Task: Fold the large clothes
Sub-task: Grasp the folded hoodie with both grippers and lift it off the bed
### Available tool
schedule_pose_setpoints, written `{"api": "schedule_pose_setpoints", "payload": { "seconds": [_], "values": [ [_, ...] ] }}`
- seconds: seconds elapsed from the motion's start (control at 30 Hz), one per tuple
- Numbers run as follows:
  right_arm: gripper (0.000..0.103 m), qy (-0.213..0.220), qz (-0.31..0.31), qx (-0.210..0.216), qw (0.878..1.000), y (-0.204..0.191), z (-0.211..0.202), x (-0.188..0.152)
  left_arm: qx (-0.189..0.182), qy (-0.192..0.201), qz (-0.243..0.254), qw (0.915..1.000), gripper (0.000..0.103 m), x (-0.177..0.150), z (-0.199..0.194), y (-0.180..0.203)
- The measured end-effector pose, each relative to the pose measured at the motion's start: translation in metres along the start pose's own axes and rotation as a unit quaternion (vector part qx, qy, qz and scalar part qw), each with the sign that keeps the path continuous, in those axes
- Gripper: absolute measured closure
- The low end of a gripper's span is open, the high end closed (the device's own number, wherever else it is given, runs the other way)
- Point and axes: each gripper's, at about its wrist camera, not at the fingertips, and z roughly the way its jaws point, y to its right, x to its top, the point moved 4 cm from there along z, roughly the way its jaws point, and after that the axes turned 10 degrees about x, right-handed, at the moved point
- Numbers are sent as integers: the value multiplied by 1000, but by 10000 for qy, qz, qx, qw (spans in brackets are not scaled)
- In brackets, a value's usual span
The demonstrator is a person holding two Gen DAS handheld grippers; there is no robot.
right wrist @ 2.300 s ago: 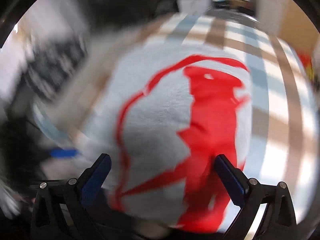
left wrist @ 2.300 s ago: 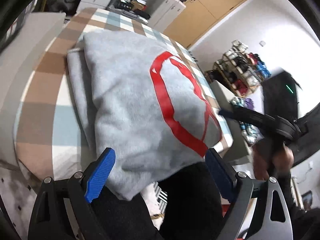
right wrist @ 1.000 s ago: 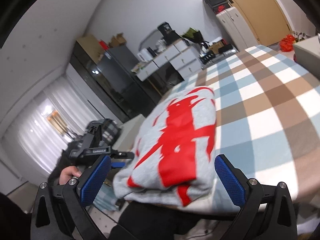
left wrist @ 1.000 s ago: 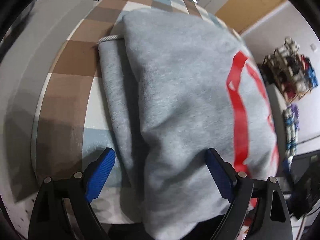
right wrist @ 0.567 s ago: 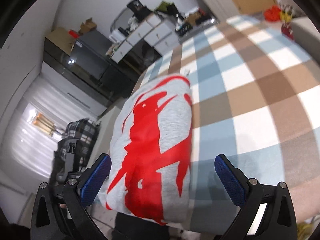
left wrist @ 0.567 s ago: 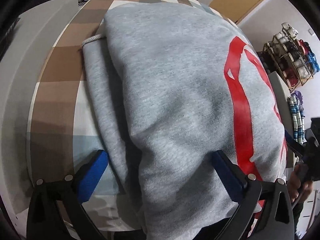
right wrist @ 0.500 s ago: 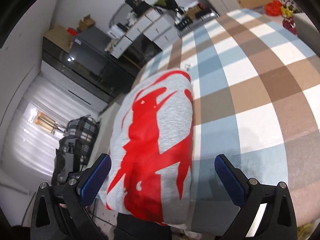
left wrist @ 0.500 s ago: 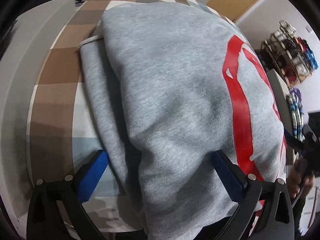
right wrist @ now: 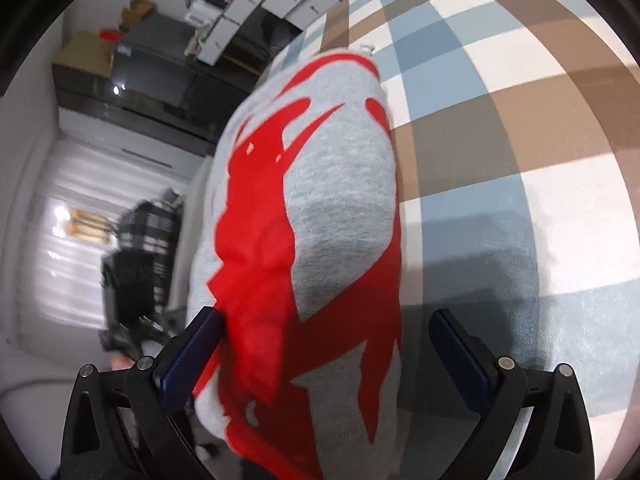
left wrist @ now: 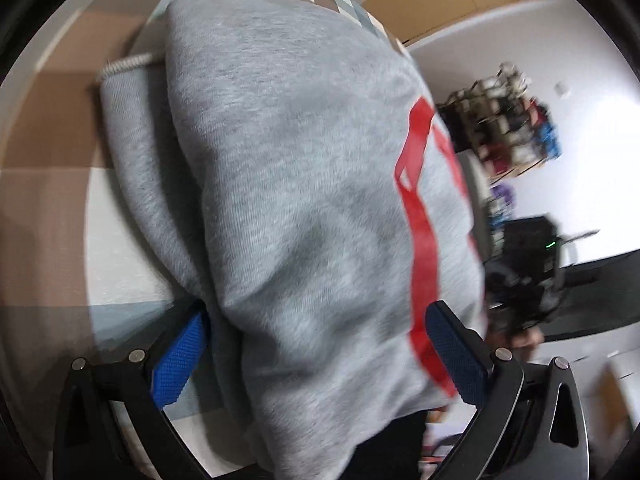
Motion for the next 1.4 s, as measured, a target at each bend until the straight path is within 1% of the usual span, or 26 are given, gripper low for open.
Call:
{"api": "schedule_pose_setpoints", "payload": {
  "seconds": [0.07, 0.13, 0.17, 0.27, 0.37, 0.43, 0.57, 0.7, 0.73, 0.77, 0.8, 0.83, 0.87, 0.9, 0.97, 1.0, 1.07, 1.17, 1.27, 1.3, 1.33, 1.37, 1.4],
  "values": [
    [0, -138, 80, 51, 9999, 2, 2, 2, -540, -181, -273, 9980, 2, 7, 3, -7],
    [0, -327, 155, 107, 9993, 6, 5, 4, -929, -304, -525, 9938, 2, 11, 3, -14],
    [0, -413, 150, 160, 9989, 8, 5, 6, -1068, -343, -607, 9918, 2, 14, 2, -16],
    [0, -678, 170, 159, 9974, 10, 6, 11, -1161, -480, -586, 9903, 2, 14, 4, -15],
    [0, -845, 308, 265, 9956, 12, 11, 16, -1138, -540, -544, 9905, 2, 16, 6, -12],
    [0, -982, 286, 323, 9942, 10, 16, 20, -1117, -560, -515, 9908, 2, 16, 8, -9],
    [0, -1282, 146, 128, 9916, 2, 25, 26, -1111, -547, -488, 9911, 2, 10, 10, -4],
    [0, -1325, 101, 137, 9910, 2, 28, 27, -1263, -557, -391, 9897, 2, 11, 10, 4],
    [0, -1294, 40, 140, 9915, 2, 26, 26, -1413, -598, -400, 9873, 2, 11, 9, 5],
    [1, -1230, -59, 140, 9923, 1, 25, 25, -1571, -601, -407, 9849, 2, 12, 7, 6],
    [2, -1123, -191, 186, 9933, -1, 22, 21, -1650, -571, -393, 9838, 2, 10, 2, 5],
    [6, -1006, -294, 282, 9941, -3, 17, 19, -1713, -528, -361, 9831, 2, 9, -3, 6],
    [9, -915, -394, 400, 9942, -6, 14, 14, -1732, -505, -322, 9831, 2, 7, -7, 6],
    [11, -911, -393, 539, 9936, -5, 10, 7, -1703, -518, -283, 9836, 2, 5, -8, 6],
    [12, -1079, -334, 780, 9905, -3, 7, -9, -1636, -598, -149, 9846, 2, -1, -9, 6],
    [12, -1184, -406, 821, 9887, -3, 6, -19, -1527, -667, -81, 9860, 2, -5, -8, 4],
    [12, -1313, -361, 898, 9866, -2, 4, -32, -1307, -787, -164, 9882, 2, -8, -5, -5],
    [11, -1232, 40, 924, 9881, 8, 1, -29, -1027, -847, -260, 9908, 2, -5, -4, -13],
    [10, -1132, 402, 957, 9881, 19, 6, -14, -957, -897, -305, 9909, 3, 0, -3, -11],
    [9, -1141, 442, 951, 9879, 18, 9, -11, -931, -908, -317, 9910, 3, 0, -3, -11],
    [5, -1137, 459, 948, 9879, 16, 12, -10, -905, -923, -333, 9911, 2, 1, -2, -11],
    [0, -1142, 441, 947, 9880, 12, 15, -10, -903, -947, -329, 9909, 3, 2, 4, 0],
    [0, -1143, 305, 877, 9891, 8, 18, -10, -938, -990, -300, 9902, 3, 3, 8, 5]
  ]
}}
